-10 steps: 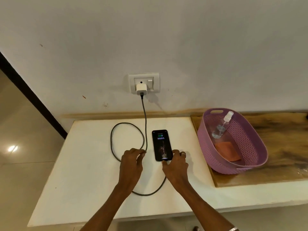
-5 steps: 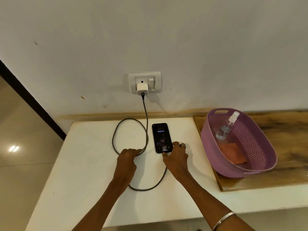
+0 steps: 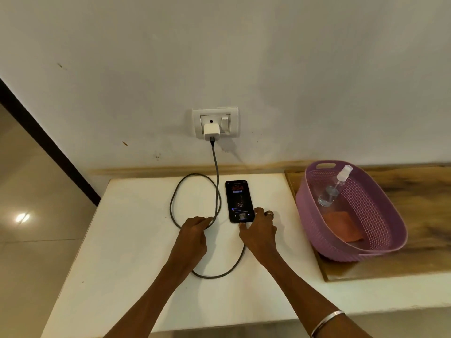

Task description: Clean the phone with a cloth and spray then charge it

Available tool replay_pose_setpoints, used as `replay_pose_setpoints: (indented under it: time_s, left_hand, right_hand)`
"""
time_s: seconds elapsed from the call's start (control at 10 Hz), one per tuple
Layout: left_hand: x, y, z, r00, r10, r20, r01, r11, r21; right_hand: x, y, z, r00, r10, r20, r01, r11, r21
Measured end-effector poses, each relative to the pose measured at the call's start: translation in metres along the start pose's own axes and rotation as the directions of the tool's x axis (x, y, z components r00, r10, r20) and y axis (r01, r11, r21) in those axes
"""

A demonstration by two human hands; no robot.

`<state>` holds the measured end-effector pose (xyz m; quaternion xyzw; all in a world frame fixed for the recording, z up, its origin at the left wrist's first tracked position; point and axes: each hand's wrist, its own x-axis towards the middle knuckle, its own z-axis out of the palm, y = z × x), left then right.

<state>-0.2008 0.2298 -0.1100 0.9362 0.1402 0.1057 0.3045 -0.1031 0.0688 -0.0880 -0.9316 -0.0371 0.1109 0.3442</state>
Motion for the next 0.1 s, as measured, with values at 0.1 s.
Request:
replay_pose_setpoints:
  time_s: [0.1]
  left_hand:
    - [0.0008,0.0,-0.0013,0.999,-0.041,0.001,0.041,0.998,-0.042]
  right_hand:
    - [-0.0025,0.0035,-0.0013,1.0,-0.002,0.01,0.001,1.0,0.025]
